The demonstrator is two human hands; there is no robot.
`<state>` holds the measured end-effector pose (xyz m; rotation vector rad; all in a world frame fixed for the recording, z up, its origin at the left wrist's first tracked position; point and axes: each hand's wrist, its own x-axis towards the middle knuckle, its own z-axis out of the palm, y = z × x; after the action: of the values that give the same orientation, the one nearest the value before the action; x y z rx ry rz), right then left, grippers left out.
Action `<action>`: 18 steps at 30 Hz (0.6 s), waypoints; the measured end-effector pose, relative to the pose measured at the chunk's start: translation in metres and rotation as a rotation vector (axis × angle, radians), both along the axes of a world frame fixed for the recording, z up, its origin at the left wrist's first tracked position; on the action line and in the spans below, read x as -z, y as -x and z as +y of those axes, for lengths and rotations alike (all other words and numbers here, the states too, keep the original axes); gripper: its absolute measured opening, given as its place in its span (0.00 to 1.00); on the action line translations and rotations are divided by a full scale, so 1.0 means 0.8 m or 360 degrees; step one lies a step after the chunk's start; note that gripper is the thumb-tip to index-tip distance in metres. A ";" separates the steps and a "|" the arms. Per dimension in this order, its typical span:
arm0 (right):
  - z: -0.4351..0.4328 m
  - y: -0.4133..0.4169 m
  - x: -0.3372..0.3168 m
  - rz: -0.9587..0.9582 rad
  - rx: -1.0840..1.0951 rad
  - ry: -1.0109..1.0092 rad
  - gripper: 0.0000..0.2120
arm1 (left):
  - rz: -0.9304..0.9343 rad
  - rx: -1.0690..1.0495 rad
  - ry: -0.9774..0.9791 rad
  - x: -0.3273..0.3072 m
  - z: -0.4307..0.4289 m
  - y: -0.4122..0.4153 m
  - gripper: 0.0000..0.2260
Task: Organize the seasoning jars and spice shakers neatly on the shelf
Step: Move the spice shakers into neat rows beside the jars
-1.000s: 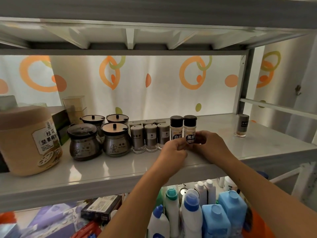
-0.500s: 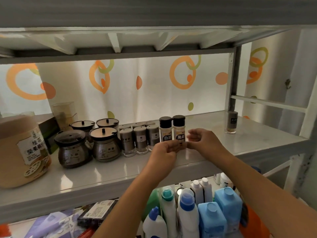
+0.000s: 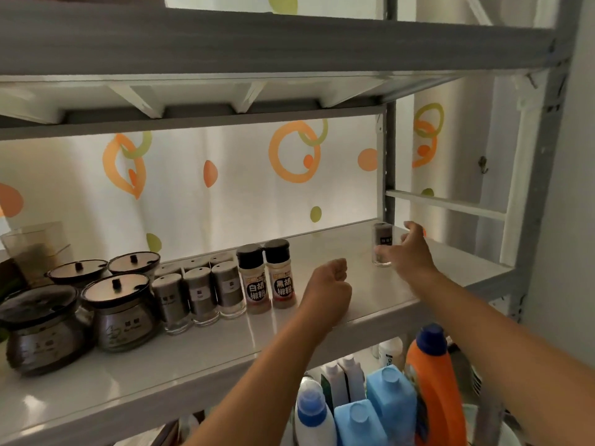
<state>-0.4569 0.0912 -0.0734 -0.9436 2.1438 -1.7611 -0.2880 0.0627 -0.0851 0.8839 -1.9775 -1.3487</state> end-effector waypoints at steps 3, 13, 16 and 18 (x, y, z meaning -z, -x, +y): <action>-0.018 0.011 0.007 0.0042 -0.0042 -0.0098 0.38 | -0.0027 -0.0029 -0.0020 0.007 -0.011 0.006 0.28; -0.029 0.011 0.015 0.0263 -0.0050 -0.0236 0.25 | -0.0029 -0.0022 -0.0035 0.017 -0.022 0.009 0.30; -0.025 0.000 0.014 0.0314 -0.0073 -0.0292 0.27 | -0.0055 -0.0010 -0.0010 0.016 -0.017 0.006 0.30; -0.023 -0.009 0.012 0.0356 -0.0092 -0.0321 0.27 | -0.0046 0.0000 -0.0013 0.016 -0.014 0.004 0.31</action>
<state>-0.4496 0.0731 -0.0832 -1.1823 2.3480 -1.4385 -0.2912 0.0513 -0.0977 0.9123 -1.9952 -1.3524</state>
